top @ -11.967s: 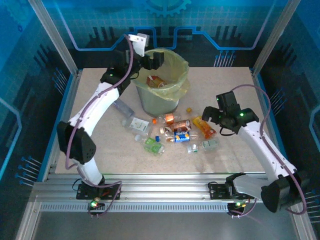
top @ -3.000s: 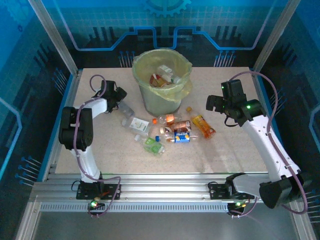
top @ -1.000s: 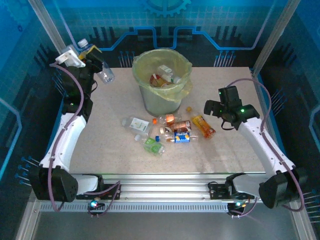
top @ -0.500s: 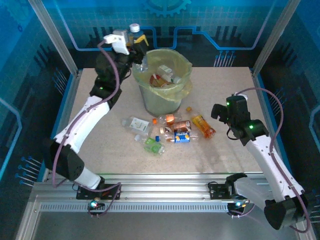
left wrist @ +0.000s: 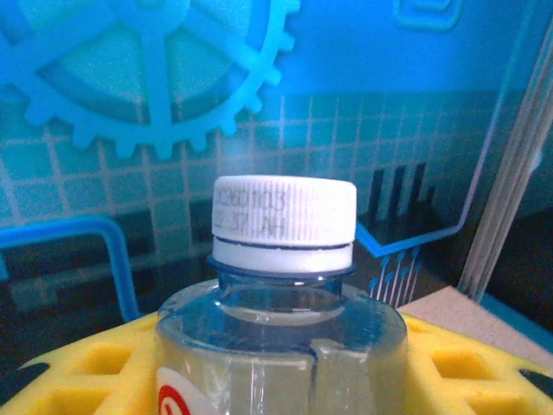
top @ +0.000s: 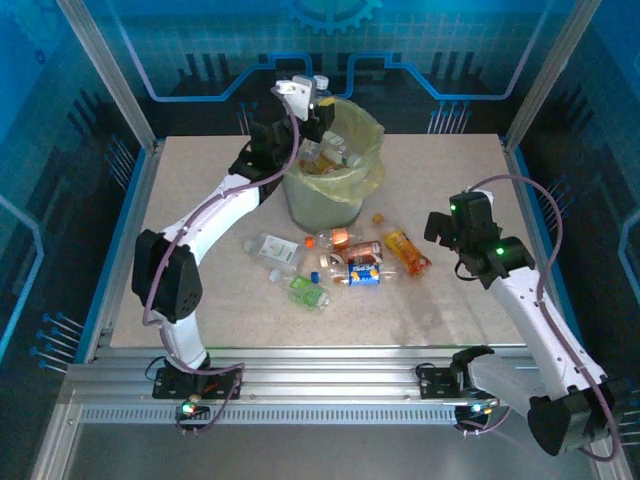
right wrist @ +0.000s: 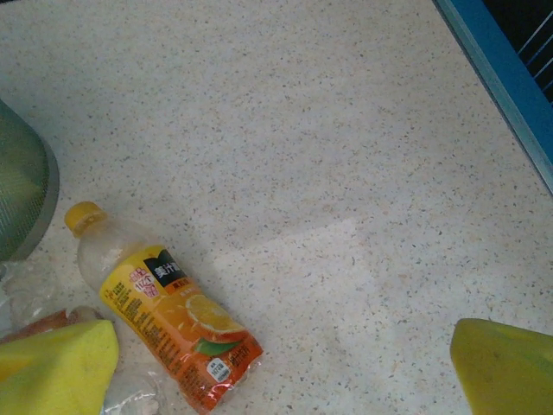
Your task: Put the plastic bottles in the bin
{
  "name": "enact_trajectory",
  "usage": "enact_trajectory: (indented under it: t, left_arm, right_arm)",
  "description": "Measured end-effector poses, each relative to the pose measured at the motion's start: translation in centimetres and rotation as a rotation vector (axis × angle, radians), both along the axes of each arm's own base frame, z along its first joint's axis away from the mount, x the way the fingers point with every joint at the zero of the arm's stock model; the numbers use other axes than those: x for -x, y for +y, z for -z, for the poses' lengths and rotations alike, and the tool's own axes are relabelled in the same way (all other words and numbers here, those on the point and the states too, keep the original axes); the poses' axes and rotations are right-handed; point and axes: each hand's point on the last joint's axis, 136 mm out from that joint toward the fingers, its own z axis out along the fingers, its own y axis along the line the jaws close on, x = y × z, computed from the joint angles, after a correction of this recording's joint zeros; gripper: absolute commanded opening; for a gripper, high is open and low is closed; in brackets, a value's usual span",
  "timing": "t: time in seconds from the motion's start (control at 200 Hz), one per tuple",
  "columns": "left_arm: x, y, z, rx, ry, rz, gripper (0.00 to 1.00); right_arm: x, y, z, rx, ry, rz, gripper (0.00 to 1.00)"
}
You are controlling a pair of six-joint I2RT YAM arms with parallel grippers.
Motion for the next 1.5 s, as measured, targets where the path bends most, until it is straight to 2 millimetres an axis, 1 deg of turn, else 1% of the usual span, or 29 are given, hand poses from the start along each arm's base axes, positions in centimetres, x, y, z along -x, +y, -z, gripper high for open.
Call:
enact_trajectory:
  t: [0.085, 0.24, 0.335, 0.435, 0.545, 0.665, 0.83, 0.885, 1.0, 1.105, 1.245, 1.375, 1.495]
  left_arm:
    - [-0.3, 0.2, 1.0, -0.027, 0.022, -0.019, 0.47]
    - [-0.6, 0.7, 1.6, -0.051, 0.038, -0.049, 0.50]
    - [-0.7, 1.3, 2.4, -0.064, 0.065, -0.064, 0.52]
    - [-1.0, 2.2, 3.4, -0.077, 0.106, -0.084, 0.53]
    - [-1.5, 3.8, 4.7, -0.077, 0.160, -0.117, 0.57]
    - [-2.2, 5.3, 6.5, -0.074, 0.222, -0.150, 0.58]
    - [-2.8, 5.4, 9.0, -0.089, 0.294, -0.158, 0.65]
    - [-3.0, 5.3, 9.5, -0.095, 0.309, -0.158, 0.68]
    - [-3.0, 5.1, 9.5, -0.087, 0.327, -0.153, 0.80]
    - [-2.9, 5.0, 9.4, -0.084, 0.338, -0.145, 0.87]
    - [-2.8, 4.8, 9.0, -0.072, 0.347, -0.137, 0.99]
    - [-2.8, 4.6, 8.3, -0.059, 0.346, -0.126, 0.99]
    - [-2.2, 4.4, 7.7, -0.035, 0.356, -0.103, 0.99]
  right_arm:
    - [-0.1, 0.0, 0.3, 0.011, 0.014, -0.004, 1.00]
    - [-0.4, 0.0, 1.0, 0.025, 0.042, -0.008, 1.00]
    - [-0.6, 0.1, 1.6, 0.033, 0.064, -0.010, 1.00]
    - [-0.7, 0.1, 2.0, 0.039, 0.080, -0.014, 1.00]
    - [-0.8, 0.1, 2.1, 0.042, 0.088, -0.019, 1.00]
    - [-1.2, 0.5, 2.1, 0.036, 0.094, -0.039, 1.00]
    - [-1.7, 1.5, 3.0, 0.012, 0.136, -0.084, 1.00]
    - [-2.0, 1.8, 3.4, 0.006, 0.155, -0.101, 1.00]
    - [-2.6, 2.2, 4.0, 0.000, 0.183, -0.119, 1.00]
    - [-2.9, 2.4, 4.5, -0.001, 0.204, -0.131, 1.00]
    - [-3.2, 2.3, 5.0, -0.023, 0.227, -0.148, 0.95]
    - [-3.4, 2.3, 5.7, -0.047, 0.256, -0.174, 0.93]
    - [-3.6, 2.3, 6.4, -0.067, 0.283, -0.203, 0.90]
